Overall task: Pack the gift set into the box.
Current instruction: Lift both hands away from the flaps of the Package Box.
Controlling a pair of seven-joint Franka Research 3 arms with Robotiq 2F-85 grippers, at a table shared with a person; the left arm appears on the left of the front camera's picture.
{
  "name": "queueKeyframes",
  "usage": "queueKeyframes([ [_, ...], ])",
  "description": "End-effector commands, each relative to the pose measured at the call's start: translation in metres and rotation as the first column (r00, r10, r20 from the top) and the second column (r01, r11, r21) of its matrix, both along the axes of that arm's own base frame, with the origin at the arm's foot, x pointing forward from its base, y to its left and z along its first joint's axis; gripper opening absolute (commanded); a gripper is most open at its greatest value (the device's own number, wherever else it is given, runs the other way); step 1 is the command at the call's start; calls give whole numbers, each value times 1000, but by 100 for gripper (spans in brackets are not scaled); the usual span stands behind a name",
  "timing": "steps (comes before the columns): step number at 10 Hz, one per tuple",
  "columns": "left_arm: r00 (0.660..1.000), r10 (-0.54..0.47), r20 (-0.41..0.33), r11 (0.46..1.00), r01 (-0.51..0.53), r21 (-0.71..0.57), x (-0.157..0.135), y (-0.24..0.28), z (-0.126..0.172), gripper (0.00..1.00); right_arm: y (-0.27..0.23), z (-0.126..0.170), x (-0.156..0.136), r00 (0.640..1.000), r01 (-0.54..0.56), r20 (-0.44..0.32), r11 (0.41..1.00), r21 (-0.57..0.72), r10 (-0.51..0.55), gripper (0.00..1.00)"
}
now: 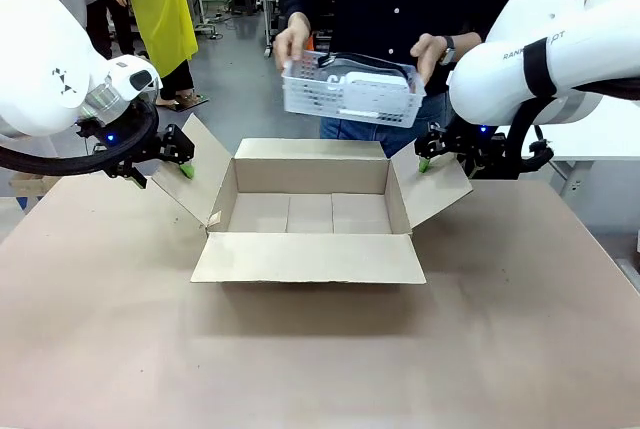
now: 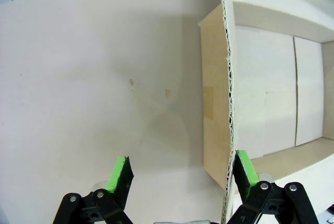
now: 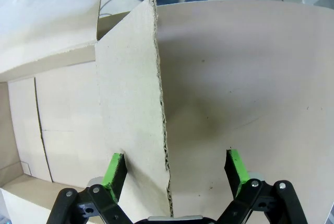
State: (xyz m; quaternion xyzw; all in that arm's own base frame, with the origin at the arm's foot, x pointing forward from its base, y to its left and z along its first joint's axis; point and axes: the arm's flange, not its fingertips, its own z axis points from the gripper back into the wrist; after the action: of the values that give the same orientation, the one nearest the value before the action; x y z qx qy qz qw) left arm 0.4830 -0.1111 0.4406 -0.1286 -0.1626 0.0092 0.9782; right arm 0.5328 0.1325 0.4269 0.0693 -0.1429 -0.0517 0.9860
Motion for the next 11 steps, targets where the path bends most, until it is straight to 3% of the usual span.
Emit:
queueKeyframes([
  [1, 1000, 14, 3, 1000, -14, 12, 0, 0, 3, 100, 4, 3, 2, 1000, 21, -1, 1000, -12, -21, 100],
  [11, 1000, 14, 3, 1000, -14, 12, 0, 0, 3, 100, 4, 3, 2, 1000, 21, -1, 1000, -12, -21, 100],
])
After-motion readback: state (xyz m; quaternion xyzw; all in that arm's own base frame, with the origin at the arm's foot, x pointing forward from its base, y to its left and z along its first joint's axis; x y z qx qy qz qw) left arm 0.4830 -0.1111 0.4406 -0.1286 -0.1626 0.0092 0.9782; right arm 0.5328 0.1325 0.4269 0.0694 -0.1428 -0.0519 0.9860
